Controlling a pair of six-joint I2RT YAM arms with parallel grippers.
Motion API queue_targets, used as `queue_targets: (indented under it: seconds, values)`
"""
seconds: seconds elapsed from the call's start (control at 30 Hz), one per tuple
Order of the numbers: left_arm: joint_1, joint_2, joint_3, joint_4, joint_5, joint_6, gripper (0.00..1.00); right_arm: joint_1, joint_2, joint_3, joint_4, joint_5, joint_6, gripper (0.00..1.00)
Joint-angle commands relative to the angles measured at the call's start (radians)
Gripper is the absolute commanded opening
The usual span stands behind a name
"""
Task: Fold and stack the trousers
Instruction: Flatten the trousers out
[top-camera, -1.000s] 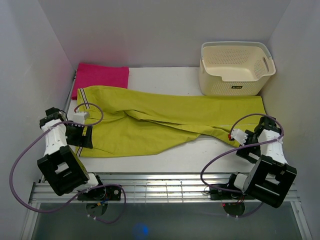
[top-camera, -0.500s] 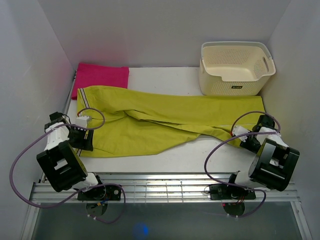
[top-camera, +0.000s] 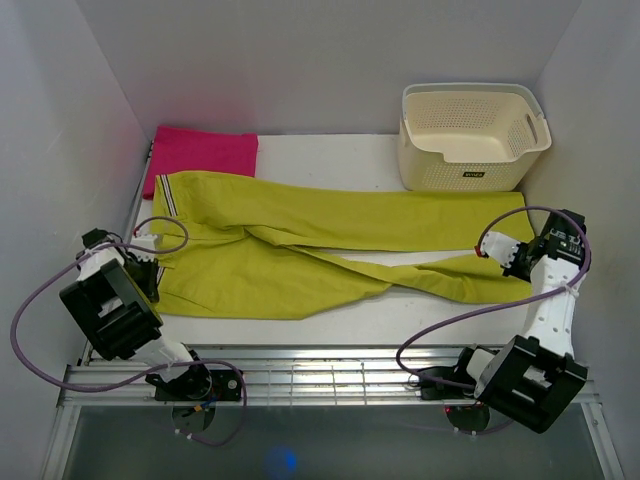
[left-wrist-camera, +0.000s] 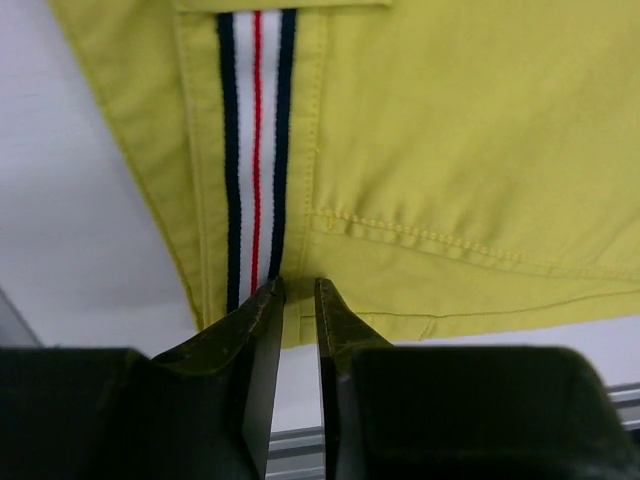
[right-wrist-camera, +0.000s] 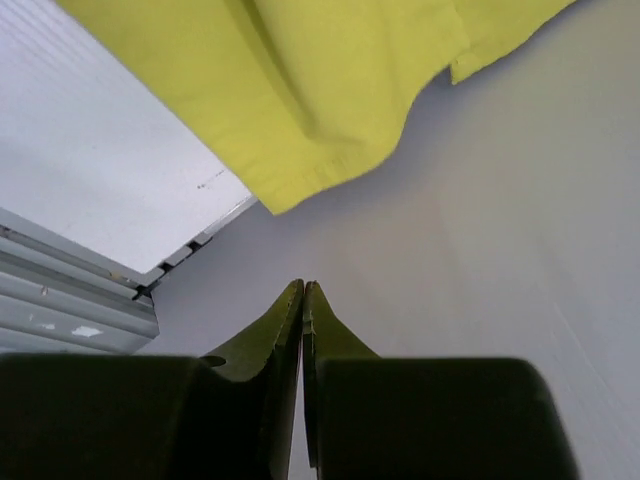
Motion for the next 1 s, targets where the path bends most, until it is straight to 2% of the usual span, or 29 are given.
queue_targets:
  seconds: [0.0,0.03,0.07,0.1,0.2,0.23,0.27,0.43,0.57,0.67,0.77,0.8,0.87,0.9,0.97]
  values:
    - [0.056,0.044,0.073,0.061,-0.018,0.004,0.3,-0.019,-0.042,0.02,-0.14,-0.026,-0.07,0.08]
    - [0.059,0.053,0.094,0.06,-0.016,0.005,0.3,-0.019,-0.041,0.014,-0.132,-0.027,-0.05,0.11]
    - [0.062,0.062,0.104,0.055,-0.013,0.005,0.31,-0.019,-0.028,0.006,-0.122,-0.033,-0.038,0.18]
    - [0.062,0.068,0.11,0.051,-0.01,0.001,0.31,-0.019,-0.016,-0.002,-0.123,-0.033,-0.03,0.39]
    - [0.062,0.078,0.124,0.04,0.01,-0.002,0.31,-0.019,0.042,-0.036,-0.129,-0.088,0.022,0.73]
    - [0.062,0.078,0.125,0.037,0.012,-0.002,0.31,-0.019,0.059,-0.045,-0.122,-0.09,0.03,0.91]
    - [0.062,0.081,0.131,0.035,0.002,0.002,0.31,-0.021,0.087,-0.072,-0.073,-0.084,0.042,0.94]
    - [0.063,0.102,0.159,0.032,-0.022,0.005,0.31,-0.019,0.159,-0.137,0.065,-0.085,0.045,0.97]
    - [0.062,0.111,0.188,0.011,-0.022,-0.007,0.31,-0.019,0.237,-0.151,0.142,-0.105,0.055,0.96]
    - [0.063,0.116,0.2,0.003,-0.024,-0.013,0.31,-0.019,0.303,-0.169,0.173,-0.075,0.055,0.87]
    - [0.062,0.118,0.21,-0.002,-0.025,-0.016,0.31,-0.022,0.343,-0.206,0.205,-0.047,0.044,0.69]
    - [0.062,0.121,0.216,-0.006,-0.022,-0.019,0.31,-0.024,0.348,-0.22,0.199,-0.049,0.042,0.53]
    - [0.063,0.127,0.223,-0.011,-0.019,-0.019,0.31,-0.025,0.337,-0.229,0.17,-0.049,0.036,0.33]
    - [0.063,0.128,0.225,-0.012,-0.019,-0.022,0.31,-0.025,0.325,-0.23,0.149,-0.049,0.033,0.08]
    - [0.066,0.13,0.227,-0.012,-0.016,-0.019,0.31,-0.034,0.259,-0.221,0.057,-0.049,0.012,0.08]
